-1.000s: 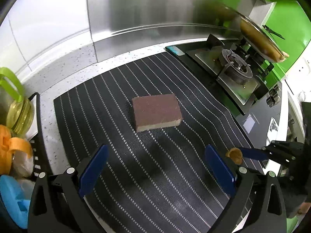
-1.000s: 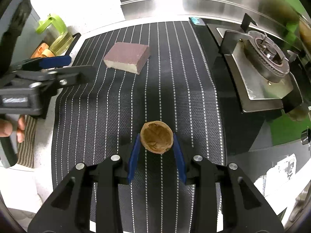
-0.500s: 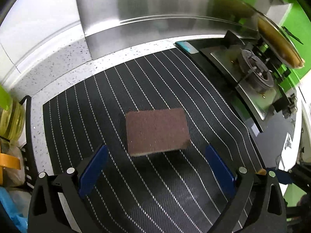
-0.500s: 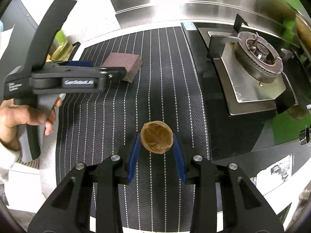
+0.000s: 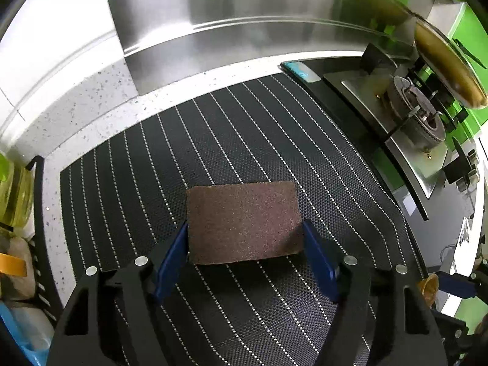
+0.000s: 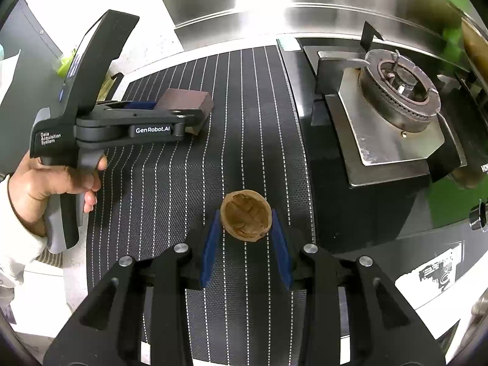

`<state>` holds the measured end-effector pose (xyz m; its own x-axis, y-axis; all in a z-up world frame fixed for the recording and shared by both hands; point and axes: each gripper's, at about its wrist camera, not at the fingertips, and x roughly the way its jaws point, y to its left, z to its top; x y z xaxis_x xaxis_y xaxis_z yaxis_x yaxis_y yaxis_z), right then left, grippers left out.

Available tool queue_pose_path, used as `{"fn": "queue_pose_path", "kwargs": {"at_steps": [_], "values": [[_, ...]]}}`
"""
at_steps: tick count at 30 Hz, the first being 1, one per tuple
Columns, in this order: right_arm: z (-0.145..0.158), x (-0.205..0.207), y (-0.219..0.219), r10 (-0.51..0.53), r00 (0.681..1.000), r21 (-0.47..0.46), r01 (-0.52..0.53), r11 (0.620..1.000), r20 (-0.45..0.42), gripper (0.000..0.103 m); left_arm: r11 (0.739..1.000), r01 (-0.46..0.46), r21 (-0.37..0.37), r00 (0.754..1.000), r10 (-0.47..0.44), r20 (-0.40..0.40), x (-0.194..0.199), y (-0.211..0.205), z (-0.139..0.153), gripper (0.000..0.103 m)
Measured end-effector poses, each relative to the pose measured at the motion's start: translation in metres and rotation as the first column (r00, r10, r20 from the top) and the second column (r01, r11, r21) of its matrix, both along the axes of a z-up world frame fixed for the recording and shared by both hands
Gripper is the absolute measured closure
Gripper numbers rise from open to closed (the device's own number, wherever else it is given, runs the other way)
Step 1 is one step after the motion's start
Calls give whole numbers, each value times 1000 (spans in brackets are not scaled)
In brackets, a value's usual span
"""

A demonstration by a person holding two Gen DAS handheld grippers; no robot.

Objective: Collect trash
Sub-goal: 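Close the left gripper on the brown sponge block, then carry the wooden bowl and sponge over the pink wastebasket with both grippers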

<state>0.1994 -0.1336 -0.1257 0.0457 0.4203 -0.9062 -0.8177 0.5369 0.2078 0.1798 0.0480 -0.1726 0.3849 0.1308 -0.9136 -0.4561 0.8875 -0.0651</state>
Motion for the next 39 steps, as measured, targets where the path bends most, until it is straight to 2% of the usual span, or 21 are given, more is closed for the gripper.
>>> {"fn": "queue_pose_path", "kwargs": {"at_steps": [5, 9, 14, 17, 20, 22, 26, 27, 31, 33, 35, 37, 39], "values": [[12, -6, -4, -19, 1000, 21, 19, 1000, 11, 69, 999, 54, 3, 998, -55, 35, -13, -8, 19, 33], [25, -19, -13, -66, 998, 38, 66, 997, 22, 69, 991, 134, 14, 988, -135, 72, -31, -22, 47, 33], [48, -48, -48, -192, 980, 63, 189, 980, 47, 69, 962, 272, 24, 953, -273, 129, -58, -51, 85, 33], [62, -74, -78, -296, 953, 78, 290, 954, 66, 69, 921, 387, 31, 908, -387, 160, -73, -77, 104, 33], [71, -103, -113, -403, 912, 88, 397, 914, 80, 69, 862, 505, 40, 845, -503, 181, -90, -109, 116, 34], [74, -121, -137, -467, 880, 90, 459, 884, 86, 69, 814, 579, 37, 796, -575, 187, -101, -134, 120, 34], [78, -161, -195, -605, 790, 90, 599, 796, 93, 69, 709, 705, 19, 693, -695, 192, -118, -185, 120, 34], [78, -168, -205, -627, 773, 87, 621, 779, 95, 69, 672, 741, 10, 658, -728, 194, -124, -204, 118, 33], [75, -202, -267, -727, 680, 73, 723, 687, 100, 69, 575, 818, -24, 567, -800, 198, -140, -257, 105, 33], [69, -214, -293, -757, 646, 62, 755, 653, 99, 69, 536, 843, -40, 532, -823, 199, -148, -283, 98, 33], [59, -224, -319, -781, 617, 47, 781, 622, 94, 69, 507, 860, -57, 508, -840, 192, -155, -312, 87, 34], [43, -231, -347, -799, 595, 26, 800, 599, 86, 69, 496, 865, -73, 501, -846, 185, -160, -333, 74, 33], [27, -234, -372, -805, 589, 16, 806, 591, 72, 69, 492, 867, -84, 499, -848, 179, -164, -354, 60, 33]]}}
